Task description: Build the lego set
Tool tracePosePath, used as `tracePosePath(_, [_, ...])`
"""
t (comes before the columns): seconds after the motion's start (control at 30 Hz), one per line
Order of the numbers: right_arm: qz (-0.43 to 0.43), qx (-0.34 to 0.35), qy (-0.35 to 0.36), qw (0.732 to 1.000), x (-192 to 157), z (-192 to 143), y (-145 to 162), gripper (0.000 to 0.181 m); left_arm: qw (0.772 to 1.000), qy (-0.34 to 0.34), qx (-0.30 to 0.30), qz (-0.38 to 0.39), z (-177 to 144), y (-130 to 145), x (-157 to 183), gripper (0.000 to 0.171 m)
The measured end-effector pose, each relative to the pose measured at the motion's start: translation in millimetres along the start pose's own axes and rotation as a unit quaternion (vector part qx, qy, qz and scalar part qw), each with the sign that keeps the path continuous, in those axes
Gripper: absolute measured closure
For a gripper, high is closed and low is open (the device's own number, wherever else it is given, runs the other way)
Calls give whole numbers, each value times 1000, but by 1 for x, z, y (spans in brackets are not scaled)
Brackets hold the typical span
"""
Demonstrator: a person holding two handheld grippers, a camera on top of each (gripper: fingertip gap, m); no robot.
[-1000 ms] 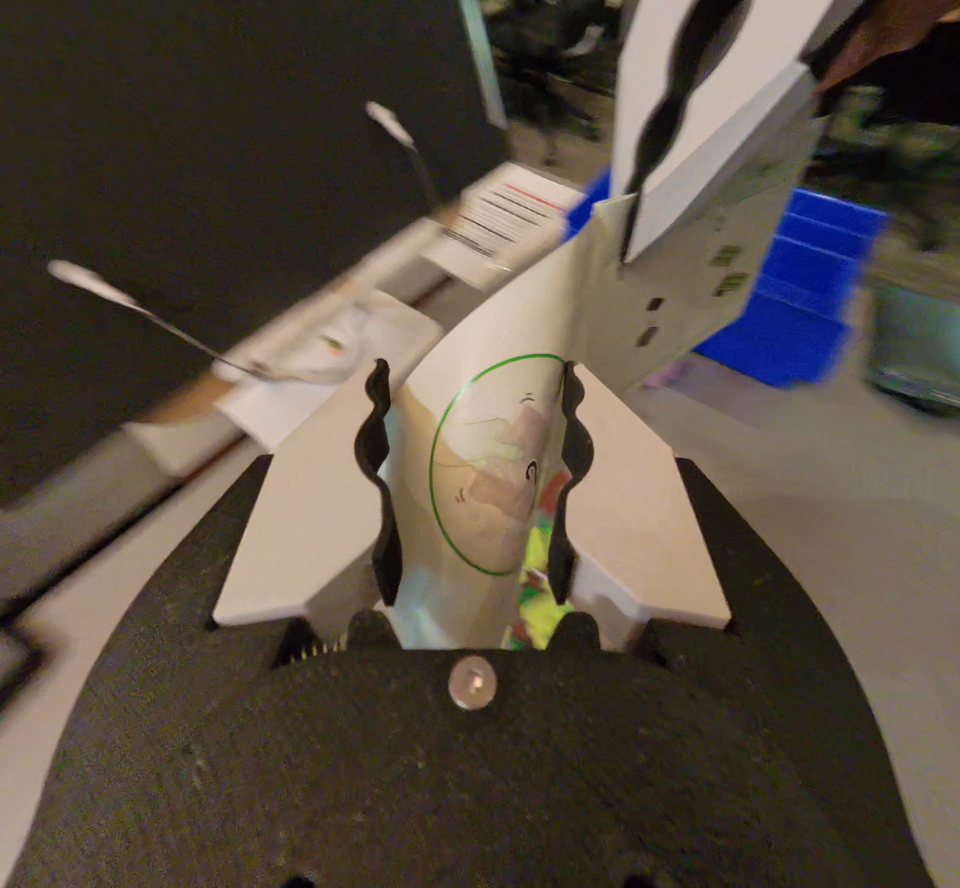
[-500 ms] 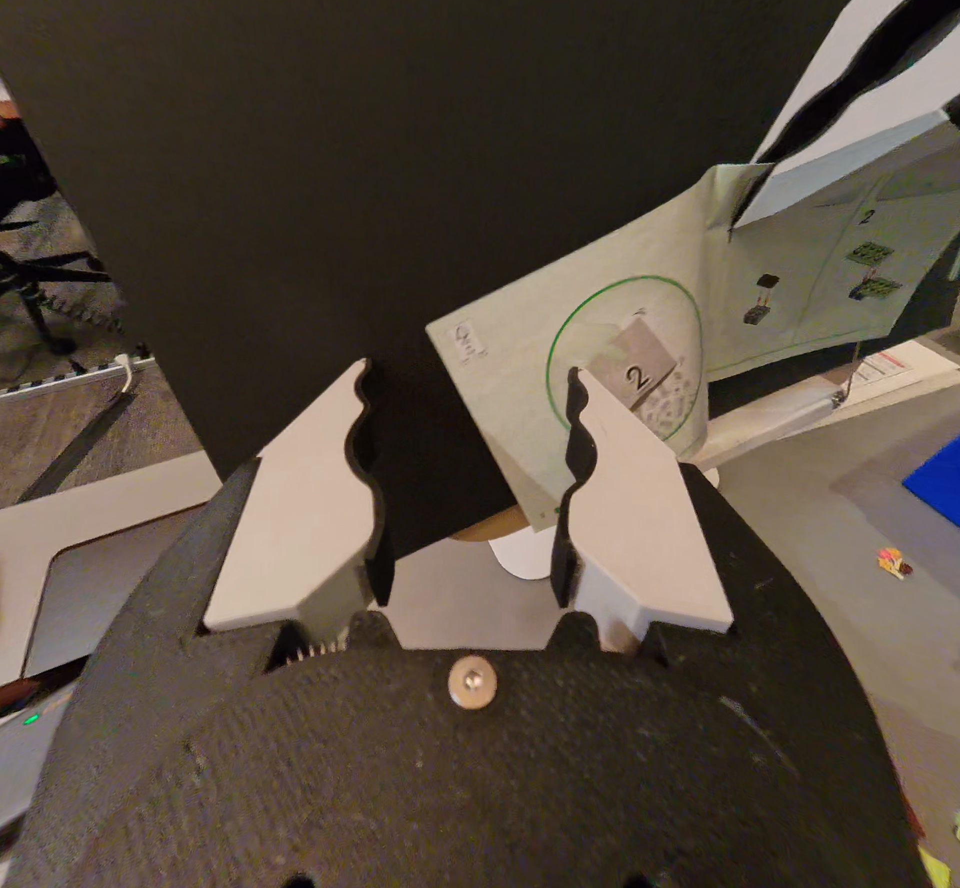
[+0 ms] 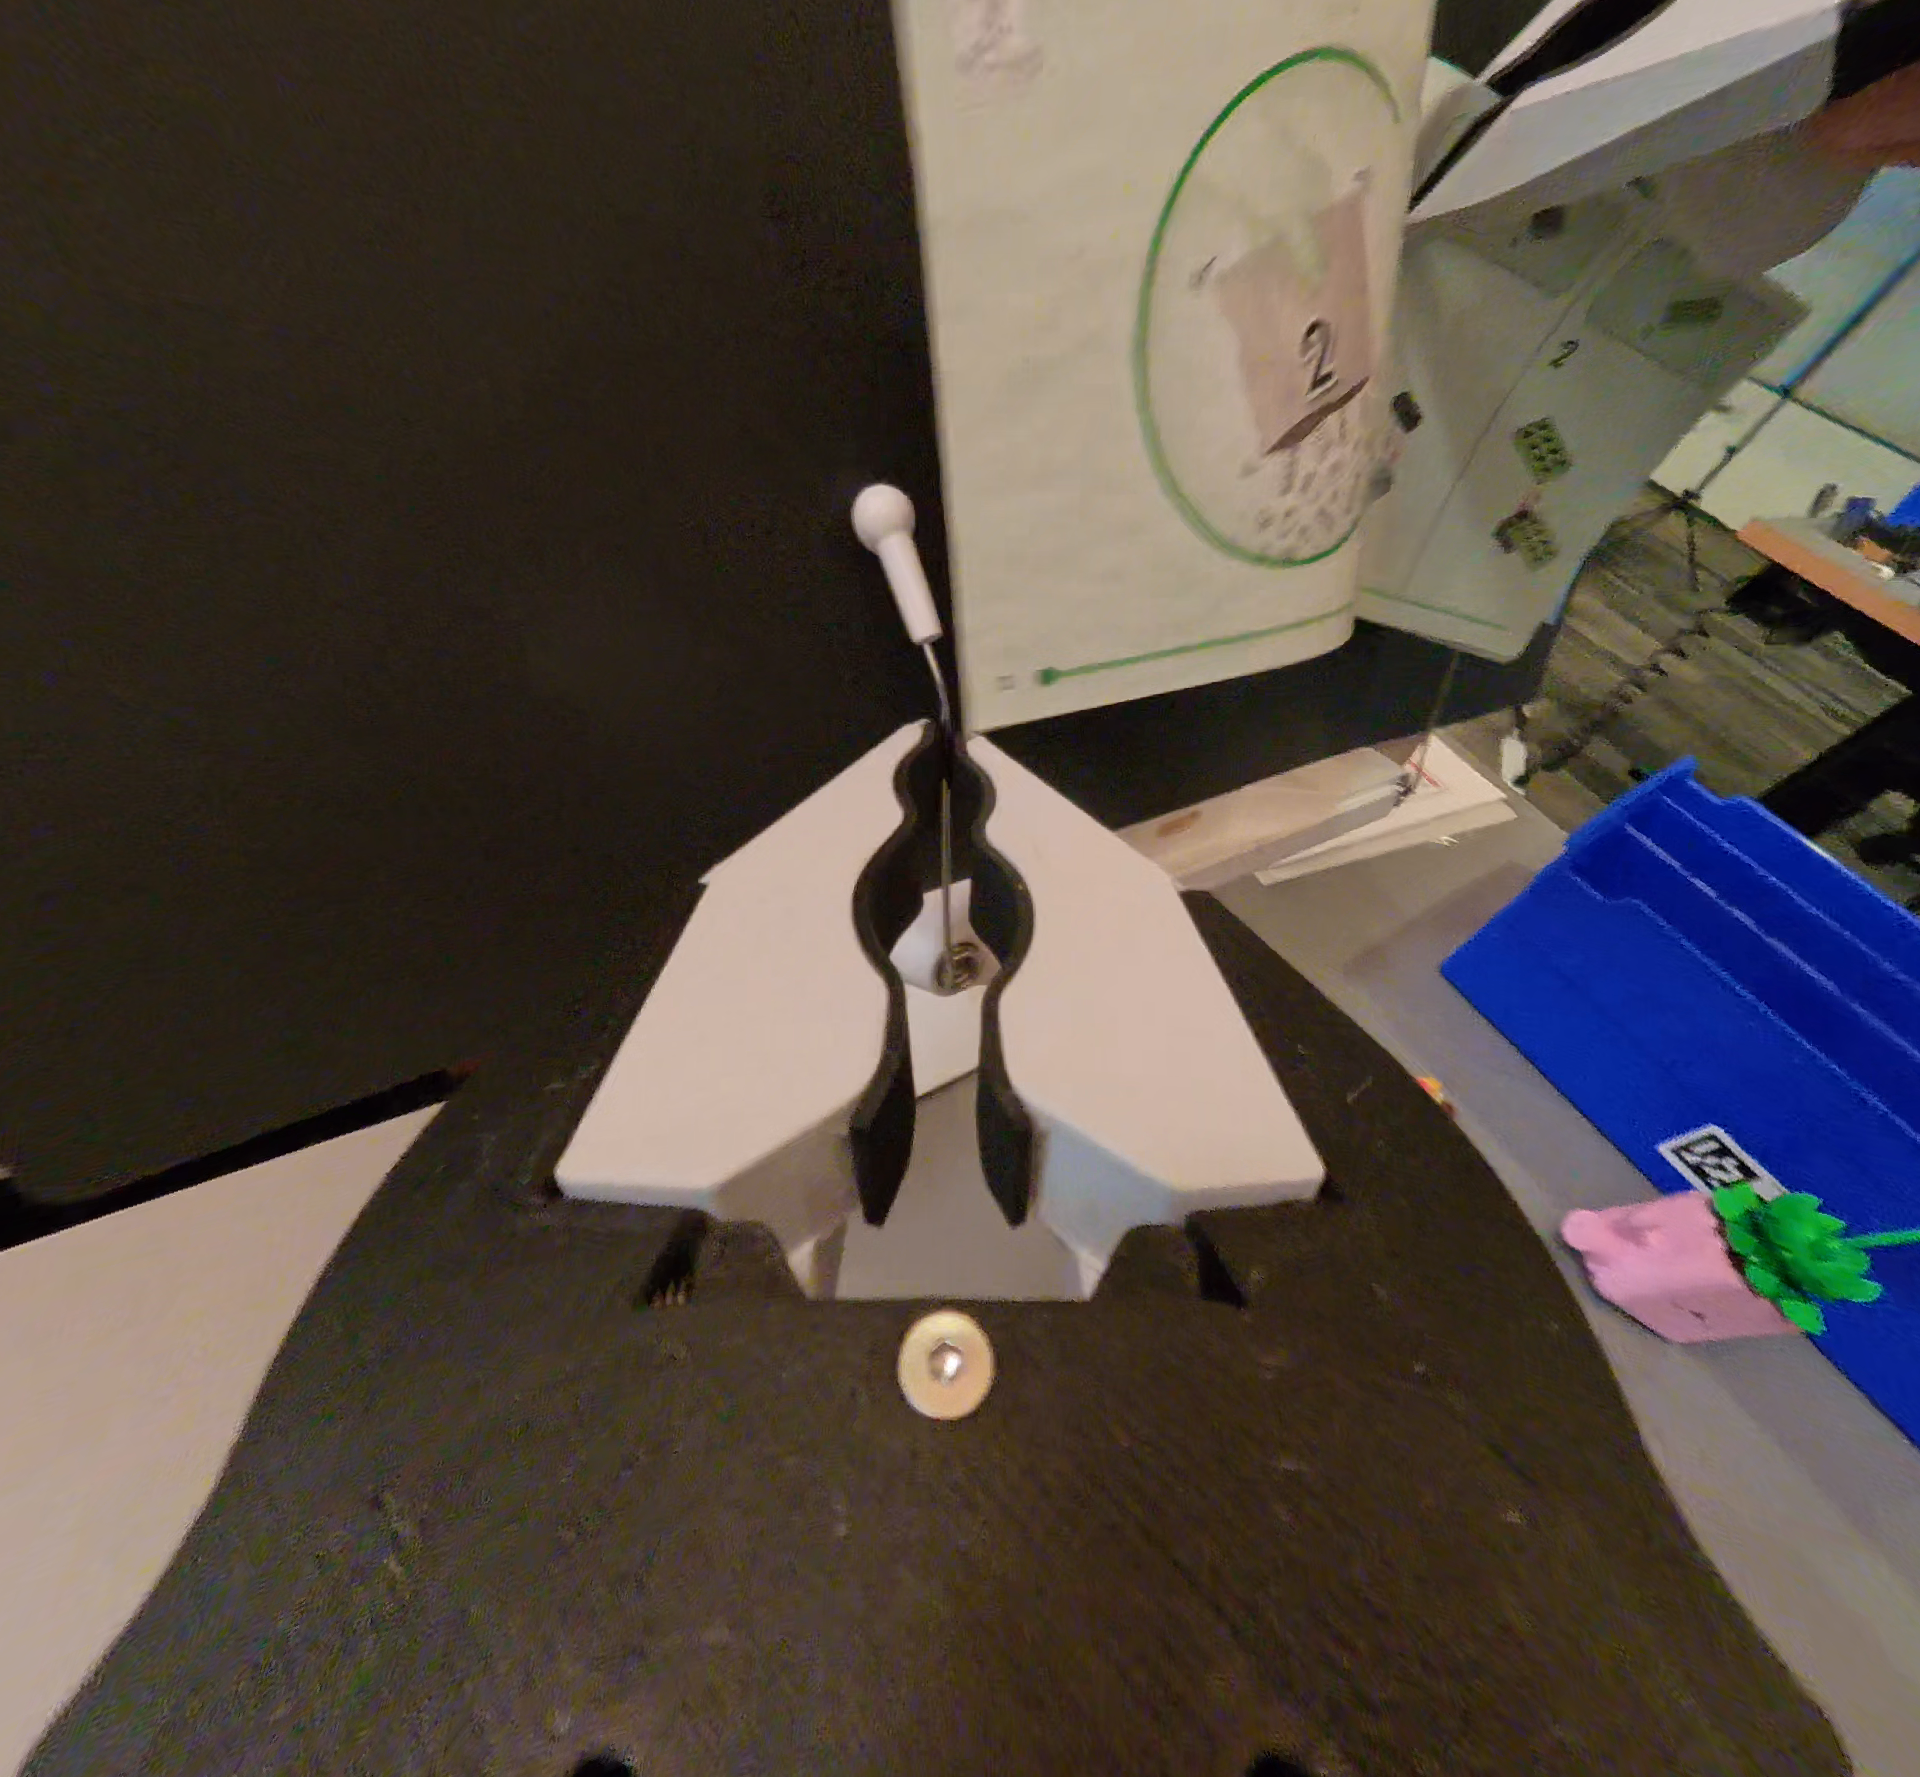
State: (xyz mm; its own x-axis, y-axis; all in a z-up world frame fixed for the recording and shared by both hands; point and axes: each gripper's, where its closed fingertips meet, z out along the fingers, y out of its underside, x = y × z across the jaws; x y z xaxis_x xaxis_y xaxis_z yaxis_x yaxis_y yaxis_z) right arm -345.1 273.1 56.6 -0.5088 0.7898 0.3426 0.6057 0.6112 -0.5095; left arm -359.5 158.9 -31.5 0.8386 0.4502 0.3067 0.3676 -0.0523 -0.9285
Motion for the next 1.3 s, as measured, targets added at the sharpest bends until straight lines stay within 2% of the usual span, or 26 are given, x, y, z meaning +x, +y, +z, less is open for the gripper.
tracePosePath(0.17, [27,-9,30,999,15,-7,-9,178,998,14,61,-13,-11,-1,-5,171])
tracePosePath(0.3, [42,12,45,998,15,-8,-29,181,993,0,115,16,-22,2,-4,171])
tracePosePath(0.47, [8,-5,61,998,-4,8,-51,181,985,-26,145,95,-23,6,6,171])
tracePosePath(0.57, [-4,-24,29,999,-29,20,-55,181,984,-23,139,106,-21,6,11,171])
tracePosePath(0.7, [1,-50,-29,998,-53,37,-45,181,987,3,140,82,-22,7,10,171])
tracePosePath(0.83, [11,-33,-48,998,-57,39,-39,181,985,20,158,71,-25,8,10,171])
tracePosePath(1.0, [-6,38,-56,998,-56,42,-18,181,984,28,162,65,-27,10,6,171])
tracePosePath(1.1, [-80,74,-27,994,-50,40,-8,180,984,30,164,58,-27,10,6,171])
tracePosePath(1.3, [-77,25,-29,996,-48,41,7,179,984,29,163,60,-26,11,6,171])
